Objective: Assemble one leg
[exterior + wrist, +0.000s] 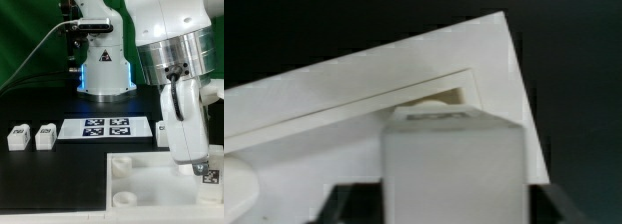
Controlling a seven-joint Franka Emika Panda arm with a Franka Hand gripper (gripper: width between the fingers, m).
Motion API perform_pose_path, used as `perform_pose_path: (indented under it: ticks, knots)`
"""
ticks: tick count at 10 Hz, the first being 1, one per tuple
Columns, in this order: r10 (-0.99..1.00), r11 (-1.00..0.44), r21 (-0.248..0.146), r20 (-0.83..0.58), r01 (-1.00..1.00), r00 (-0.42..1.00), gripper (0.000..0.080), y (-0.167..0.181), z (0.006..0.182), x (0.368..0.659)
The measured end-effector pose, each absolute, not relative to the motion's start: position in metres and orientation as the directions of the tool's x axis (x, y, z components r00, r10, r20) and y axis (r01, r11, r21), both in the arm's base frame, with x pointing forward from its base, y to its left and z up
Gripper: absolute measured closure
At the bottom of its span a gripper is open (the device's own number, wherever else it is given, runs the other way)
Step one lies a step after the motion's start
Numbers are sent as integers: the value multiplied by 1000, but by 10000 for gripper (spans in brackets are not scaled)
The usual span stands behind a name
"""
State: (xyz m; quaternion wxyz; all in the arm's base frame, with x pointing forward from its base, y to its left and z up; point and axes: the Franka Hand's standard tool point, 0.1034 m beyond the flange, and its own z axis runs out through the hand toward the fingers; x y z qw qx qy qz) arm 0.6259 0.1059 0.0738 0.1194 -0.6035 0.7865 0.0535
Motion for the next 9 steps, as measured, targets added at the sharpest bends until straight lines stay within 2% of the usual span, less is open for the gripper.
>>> perform_pose_path:
  ticks: [1, 2, 3, 4, 7, 8, 9]
  knots:
    - [-944, 237, -67, -250, -969, -214, 319, 106, 73, 626]
    - [-945, 235, -67, -250, -970, -212, 198, 107, 73, 625]
    - [-977, 50, -96, -211, -994, -29, 198, 113, 75, 625]
    - [-974, -119, -125, -178, -985, 140, 164, 119, 77, 627]
    - [-891, -413, -172, -128, -894, 436, 150, 113, 75, 627]
    - [-806, -565, -178, -88, -806, 585, 150, 112, 75, 627]
    - [-530, -841, -130, 9, -524, 848, 150, 114, 78, 636]
